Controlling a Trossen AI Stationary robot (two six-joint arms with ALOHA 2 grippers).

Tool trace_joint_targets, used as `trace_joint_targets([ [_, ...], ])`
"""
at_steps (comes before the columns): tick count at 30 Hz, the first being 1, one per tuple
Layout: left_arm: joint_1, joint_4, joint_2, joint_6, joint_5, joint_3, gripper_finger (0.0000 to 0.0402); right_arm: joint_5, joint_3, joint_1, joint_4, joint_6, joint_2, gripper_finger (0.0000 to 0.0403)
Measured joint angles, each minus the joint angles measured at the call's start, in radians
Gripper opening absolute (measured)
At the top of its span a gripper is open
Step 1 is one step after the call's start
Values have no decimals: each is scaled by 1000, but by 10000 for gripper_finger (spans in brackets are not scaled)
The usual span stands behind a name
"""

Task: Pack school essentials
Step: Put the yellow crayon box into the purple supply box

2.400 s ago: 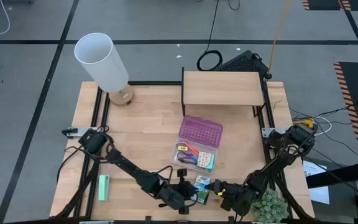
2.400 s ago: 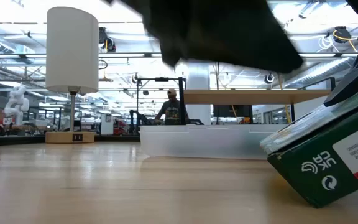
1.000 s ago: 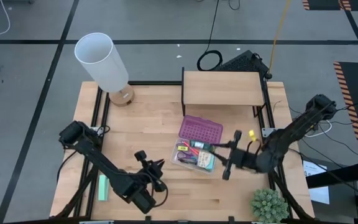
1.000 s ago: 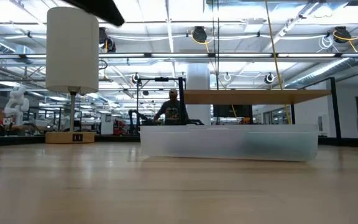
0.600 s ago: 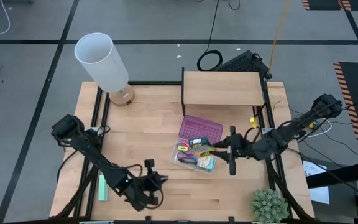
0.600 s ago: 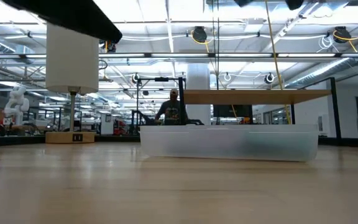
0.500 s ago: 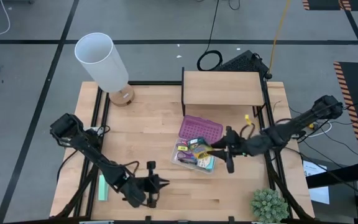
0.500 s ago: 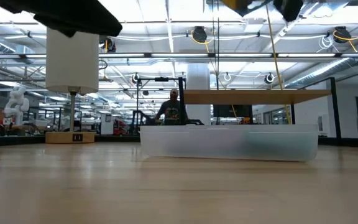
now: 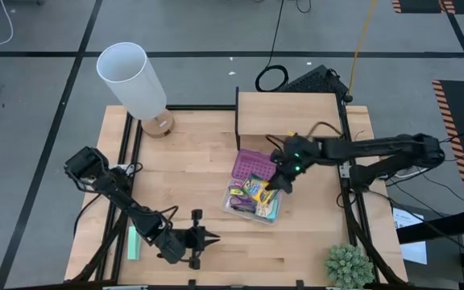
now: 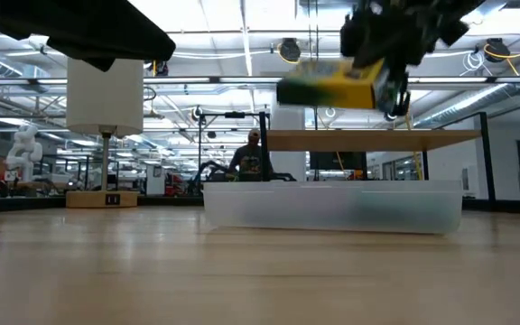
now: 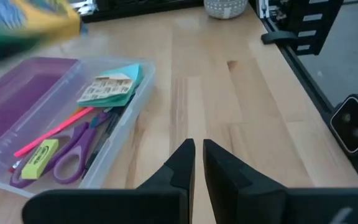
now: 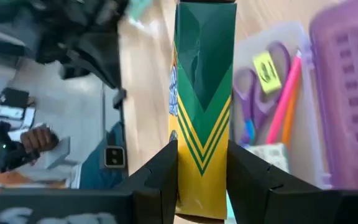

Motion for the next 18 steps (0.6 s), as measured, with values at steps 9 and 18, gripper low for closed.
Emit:
trace_joint_targets([
  [9,1,9,0,49,7,0,35,-150,0,-67,21,-121,201,107],
  [18,4,22,0,31,19,0,35,-121,1,-22,87,-153,287,107],
])
